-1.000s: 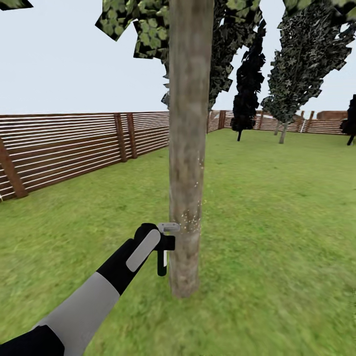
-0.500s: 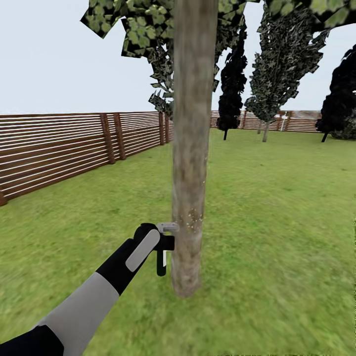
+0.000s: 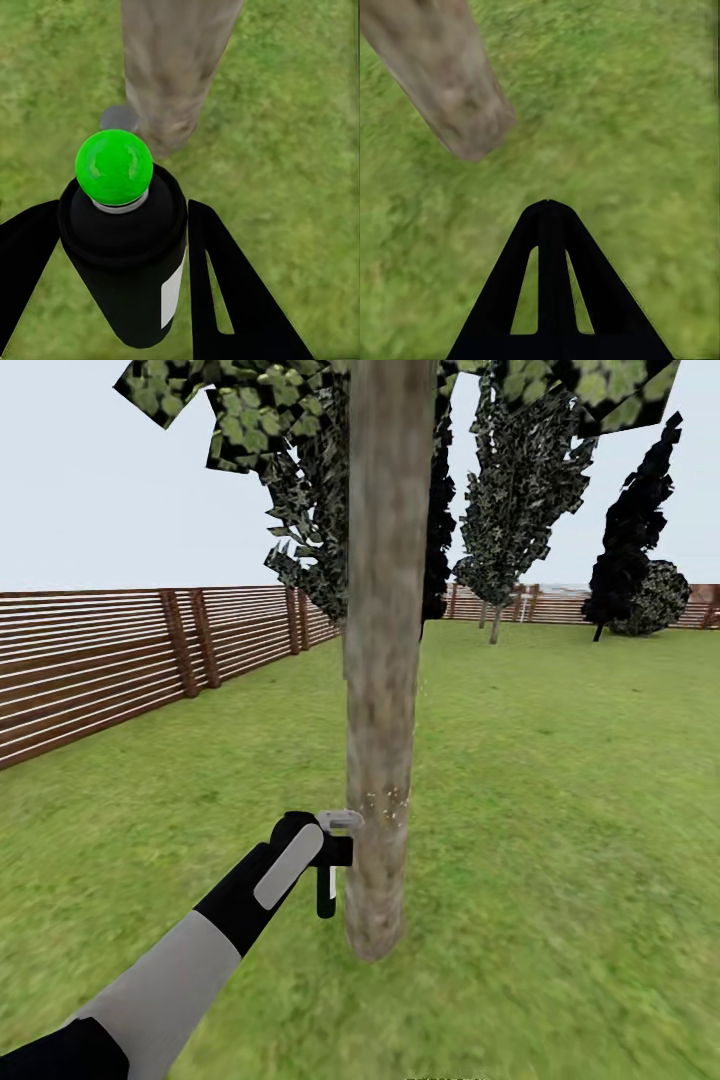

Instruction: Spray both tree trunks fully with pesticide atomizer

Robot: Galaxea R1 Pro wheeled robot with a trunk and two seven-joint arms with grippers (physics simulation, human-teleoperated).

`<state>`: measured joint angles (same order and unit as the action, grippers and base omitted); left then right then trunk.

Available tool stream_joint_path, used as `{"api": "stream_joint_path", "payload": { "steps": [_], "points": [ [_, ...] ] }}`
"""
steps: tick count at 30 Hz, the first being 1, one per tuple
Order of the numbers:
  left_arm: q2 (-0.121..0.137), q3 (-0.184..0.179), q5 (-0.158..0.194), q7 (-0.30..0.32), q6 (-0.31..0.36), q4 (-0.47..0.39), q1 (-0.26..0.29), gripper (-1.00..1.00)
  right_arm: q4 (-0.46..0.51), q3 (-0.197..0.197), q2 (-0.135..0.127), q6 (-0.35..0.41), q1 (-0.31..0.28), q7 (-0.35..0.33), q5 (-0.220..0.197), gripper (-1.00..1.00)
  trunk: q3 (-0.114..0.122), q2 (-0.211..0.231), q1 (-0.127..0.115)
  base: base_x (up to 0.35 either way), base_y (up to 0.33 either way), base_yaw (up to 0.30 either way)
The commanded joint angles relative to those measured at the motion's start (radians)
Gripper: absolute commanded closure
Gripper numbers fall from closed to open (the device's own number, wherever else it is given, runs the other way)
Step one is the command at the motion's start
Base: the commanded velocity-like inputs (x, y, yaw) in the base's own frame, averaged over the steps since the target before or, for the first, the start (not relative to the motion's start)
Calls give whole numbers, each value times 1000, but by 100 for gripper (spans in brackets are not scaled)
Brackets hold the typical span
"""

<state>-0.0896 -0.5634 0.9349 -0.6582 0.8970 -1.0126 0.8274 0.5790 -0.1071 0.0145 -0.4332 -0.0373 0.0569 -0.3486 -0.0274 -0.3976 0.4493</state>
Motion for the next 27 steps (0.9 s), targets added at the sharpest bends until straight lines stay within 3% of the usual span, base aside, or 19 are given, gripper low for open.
{"api": "stream_joint_path", "payload": {
  "steps": [1, 23, 27],
  "points": [
    [1, -1, 10, -11, 0, -1, 1, 100, 0, -6, -1, -4, -1, 6, -7, 100, -2, -2, 1, 0, 350, -246],
    [8, -3, 12, -11, 1, -9, 1, 100, -1, -6, -1, -4, -1, 6, -7, 100, -2, -2, 1, 0, 350, -246],
    [8, -4, 10, -11, 0, -12, 1, 100, -1, -8, -1, -4, -1, 6, -5, 100, -2, -2, 1, 0, 143, -100]
  ]
}}
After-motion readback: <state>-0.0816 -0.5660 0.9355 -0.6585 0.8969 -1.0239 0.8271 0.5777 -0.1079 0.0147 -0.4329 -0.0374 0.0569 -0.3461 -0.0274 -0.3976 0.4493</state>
